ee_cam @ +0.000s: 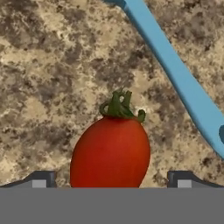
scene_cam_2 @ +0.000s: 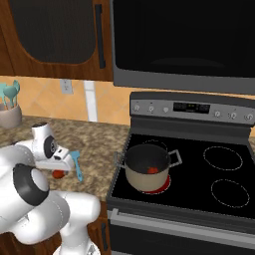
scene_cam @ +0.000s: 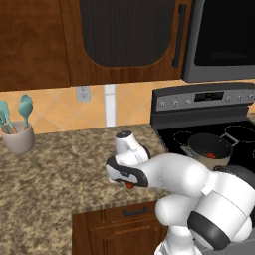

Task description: Put the tomato and bell pepper in the pot. Retrieve the spatula and lightly stir the vegetables in the pot.

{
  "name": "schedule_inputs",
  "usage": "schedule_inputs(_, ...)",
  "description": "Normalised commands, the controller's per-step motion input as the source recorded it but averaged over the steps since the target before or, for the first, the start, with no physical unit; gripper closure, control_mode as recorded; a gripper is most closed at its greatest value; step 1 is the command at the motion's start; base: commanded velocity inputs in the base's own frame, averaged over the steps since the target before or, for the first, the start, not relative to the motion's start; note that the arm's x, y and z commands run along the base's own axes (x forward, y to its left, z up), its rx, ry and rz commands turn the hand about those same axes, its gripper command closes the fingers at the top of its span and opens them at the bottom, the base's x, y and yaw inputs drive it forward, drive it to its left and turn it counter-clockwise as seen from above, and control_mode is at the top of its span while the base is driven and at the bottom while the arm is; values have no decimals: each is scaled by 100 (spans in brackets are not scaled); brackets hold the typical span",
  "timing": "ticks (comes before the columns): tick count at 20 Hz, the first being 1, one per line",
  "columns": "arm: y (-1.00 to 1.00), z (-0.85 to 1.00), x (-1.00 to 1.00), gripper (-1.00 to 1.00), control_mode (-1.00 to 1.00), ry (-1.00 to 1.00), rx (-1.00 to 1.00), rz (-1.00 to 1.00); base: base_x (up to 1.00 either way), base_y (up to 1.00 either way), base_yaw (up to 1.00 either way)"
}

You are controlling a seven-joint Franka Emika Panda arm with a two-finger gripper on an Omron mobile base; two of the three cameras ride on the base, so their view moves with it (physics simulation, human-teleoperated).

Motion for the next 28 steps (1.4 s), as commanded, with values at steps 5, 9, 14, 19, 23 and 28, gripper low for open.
schedule_inputs(5, -4, -14, 0, 100, -100, 4, 1, 0, 0, 0, 0)
schedule_inputs(9, -11, -2, -17, 100, -100, 0, 2, 0, 0, 0, 0)
schedule_inputs(14, -10, 66, -74, 100, -100, 0, 0, -2, 0, 0, 0)
schedule_inputs(19, -36, 100, -75, 100, -100, -3, 0, 0, 0, 0, 0)
schedule_inputs(23, -91, 100, -35, 100, -100, -3, 0, 0, 0, 0, 0)
schedule_inputs(28, -85, 100, -21, 100, -100, 0, 0, 0, 0, 0, 0)
